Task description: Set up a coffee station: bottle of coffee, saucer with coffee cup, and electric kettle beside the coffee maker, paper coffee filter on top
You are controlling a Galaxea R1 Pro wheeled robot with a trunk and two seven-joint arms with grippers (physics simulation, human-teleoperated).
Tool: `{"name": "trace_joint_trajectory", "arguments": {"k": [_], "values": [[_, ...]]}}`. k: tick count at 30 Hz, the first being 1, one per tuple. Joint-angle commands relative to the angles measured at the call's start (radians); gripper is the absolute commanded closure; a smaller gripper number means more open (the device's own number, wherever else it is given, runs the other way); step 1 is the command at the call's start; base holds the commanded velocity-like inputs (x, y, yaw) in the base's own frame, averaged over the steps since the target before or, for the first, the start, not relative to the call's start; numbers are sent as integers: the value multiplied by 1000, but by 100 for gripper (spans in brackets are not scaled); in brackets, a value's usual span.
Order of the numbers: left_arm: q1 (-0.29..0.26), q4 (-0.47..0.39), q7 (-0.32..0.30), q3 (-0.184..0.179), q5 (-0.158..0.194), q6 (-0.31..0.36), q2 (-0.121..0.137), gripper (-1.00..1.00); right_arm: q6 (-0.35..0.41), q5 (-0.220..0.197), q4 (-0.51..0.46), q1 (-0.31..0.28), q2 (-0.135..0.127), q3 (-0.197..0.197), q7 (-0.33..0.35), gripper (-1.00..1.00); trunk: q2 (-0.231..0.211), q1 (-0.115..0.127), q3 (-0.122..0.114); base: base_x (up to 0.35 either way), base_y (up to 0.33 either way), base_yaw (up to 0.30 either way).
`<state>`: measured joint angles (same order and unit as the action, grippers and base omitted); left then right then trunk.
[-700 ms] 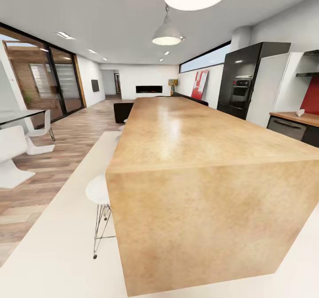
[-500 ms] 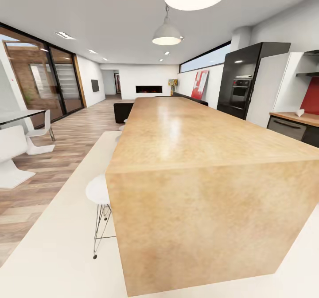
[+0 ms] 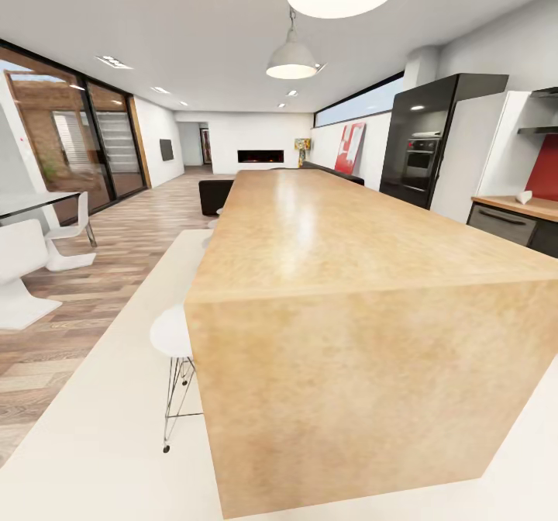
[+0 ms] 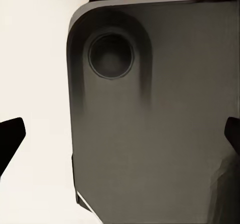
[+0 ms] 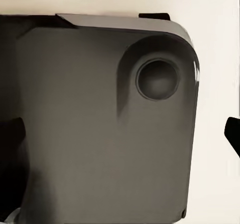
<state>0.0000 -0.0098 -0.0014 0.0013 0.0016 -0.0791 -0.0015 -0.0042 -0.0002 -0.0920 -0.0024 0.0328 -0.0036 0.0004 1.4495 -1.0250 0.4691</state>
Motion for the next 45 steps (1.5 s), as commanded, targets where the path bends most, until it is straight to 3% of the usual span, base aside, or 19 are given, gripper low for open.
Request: {"name": "trace_joint_trajectory", "arguments": {"k": [1,15,26,38,45], "values": [[0,-1,0,0,0,-8,0,-100,0,0,-6,0,-1,-1,0,-100,0,0,1,0,0,0],[1,-1,0,-9,-10,-64,5,-100,-37,0,-31,0,-4,-2,1,-100,0,0,1,0,0,-102],[5,2,10,-2,-6,-58,38,-100,-60,-1,-31,-1,-11,-2,2,-100,0,0,1,0,0,-265],[3,-1,6,-6,-3,-62,26,-100,-60,-7,-29,0,-51,-2,4,-100,0,0,1,0,0,-267],[3,-1,3,-6,-9,-59,23,-100,-60,-7,-29,-1,-56,-2,4,-100,0,0,1,0,0,-267]]}}
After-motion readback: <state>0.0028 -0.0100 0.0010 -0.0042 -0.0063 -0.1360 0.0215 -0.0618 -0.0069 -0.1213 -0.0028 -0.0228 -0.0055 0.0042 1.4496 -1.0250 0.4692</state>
